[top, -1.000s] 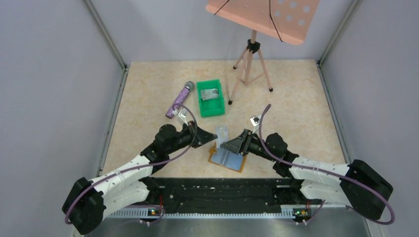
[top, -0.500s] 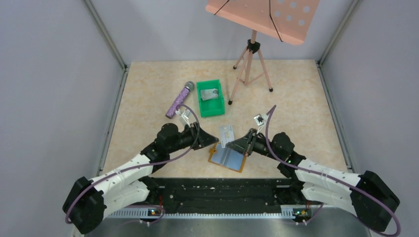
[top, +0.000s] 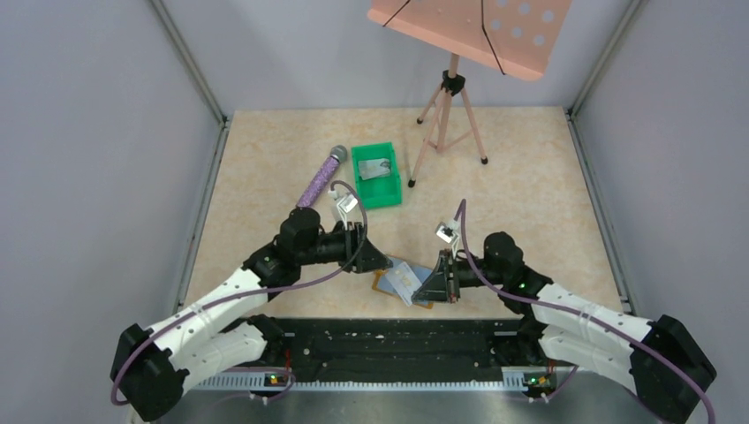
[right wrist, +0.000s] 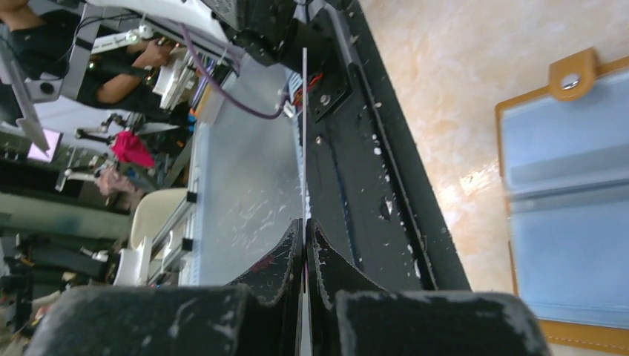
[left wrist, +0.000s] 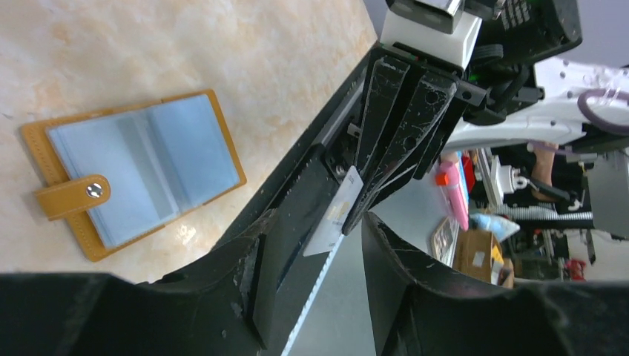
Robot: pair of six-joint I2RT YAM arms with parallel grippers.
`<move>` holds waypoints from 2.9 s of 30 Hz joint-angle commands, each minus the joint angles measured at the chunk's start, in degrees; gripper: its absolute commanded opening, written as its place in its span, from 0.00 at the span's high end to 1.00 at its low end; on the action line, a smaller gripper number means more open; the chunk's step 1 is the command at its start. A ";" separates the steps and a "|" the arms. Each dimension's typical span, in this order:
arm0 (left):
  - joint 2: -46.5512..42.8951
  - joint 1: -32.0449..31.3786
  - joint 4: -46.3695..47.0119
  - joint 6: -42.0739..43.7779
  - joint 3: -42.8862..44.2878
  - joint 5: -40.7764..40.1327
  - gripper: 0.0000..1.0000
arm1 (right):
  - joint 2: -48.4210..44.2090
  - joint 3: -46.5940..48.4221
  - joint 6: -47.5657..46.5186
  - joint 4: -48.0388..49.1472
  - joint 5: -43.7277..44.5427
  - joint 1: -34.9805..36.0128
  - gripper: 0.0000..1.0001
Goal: Take the credit cards out of the card holder
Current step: Remove the credit card from the card holder, then place the credit card in the storage box.
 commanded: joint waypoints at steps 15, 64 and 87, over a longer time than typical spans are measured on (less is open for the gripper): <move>10.73 0.13 1.12 4.32 5.15 17.28 0.60 | 3.75 -0.12 0.14 5.94 -8.00 -0.39 1.00; 28.88 21.34 12.88 -2.50 22.96 -29.36 1.00 | -20.26 4.90 -2.63 -26.26 32.63 -0.47 0.04; 45.07 19.41 7.27 -7.98 30.09 -34.02 1.00 | -19.86 7.43 -5.57 -31.24 34.08 -0.47 0.01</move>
